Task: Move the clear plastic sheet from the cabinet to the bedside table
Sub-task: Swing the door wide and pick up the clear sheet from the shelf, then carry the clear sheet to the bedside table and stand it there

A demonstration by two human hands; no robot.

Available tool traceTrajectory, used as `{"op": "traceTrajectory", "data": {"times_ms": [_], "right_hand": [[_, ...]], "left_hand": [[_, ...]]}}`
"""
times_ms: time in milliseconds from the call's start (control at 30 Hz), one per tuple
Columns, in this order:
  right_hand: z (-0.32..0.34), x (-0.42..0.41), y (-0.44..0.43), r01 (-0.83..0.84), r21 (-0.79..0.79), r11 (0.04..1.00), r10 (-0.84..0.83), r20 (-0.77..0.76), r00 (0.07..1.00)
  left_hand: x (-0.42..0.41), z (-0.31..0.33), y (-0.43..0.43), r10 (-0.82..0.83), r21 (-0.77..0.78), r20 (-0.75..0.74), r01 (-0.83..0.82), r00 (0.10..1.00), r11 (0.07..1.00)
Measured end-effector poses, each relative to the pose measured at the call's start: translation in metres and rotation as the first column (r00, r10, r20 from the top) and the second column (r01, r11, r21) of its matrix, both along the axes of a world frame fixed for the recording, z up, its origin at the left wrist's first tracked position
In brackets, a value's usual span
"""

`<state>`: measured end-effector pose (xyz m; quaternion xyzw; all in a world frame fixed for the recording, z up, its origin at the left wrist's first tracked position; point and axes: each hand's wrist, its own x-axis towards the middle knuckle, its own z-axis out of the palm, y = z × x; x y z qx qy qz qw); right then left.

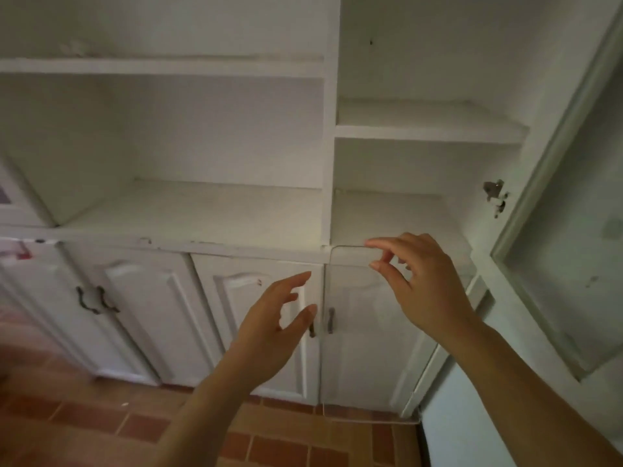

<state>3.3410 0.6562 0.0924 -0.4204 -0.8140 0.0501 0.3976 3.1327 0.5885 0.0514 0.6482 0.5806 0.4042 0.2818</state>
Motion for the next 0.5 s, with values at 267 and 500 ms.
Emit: {"op": "traceTrajectory", "data": {"times_ms": [267,500], "right_hand": [[-0.03,-0.112,-0.02,-0.257,-0.05,0.965,0.26,0.076,0.963],[-0.048,-0.264,-0.061,-0.469,-0.036,0.883,0.469,0.129,0.874]], "left_hand": [[-0.084,-0.033,-0.068,0.209,-0.106,0.014,-0.206,0.978,0.973],[-0.204,-0.039,-0.142,0.446,-0.099,0.025,-0.442,0.895,0.892]]}}
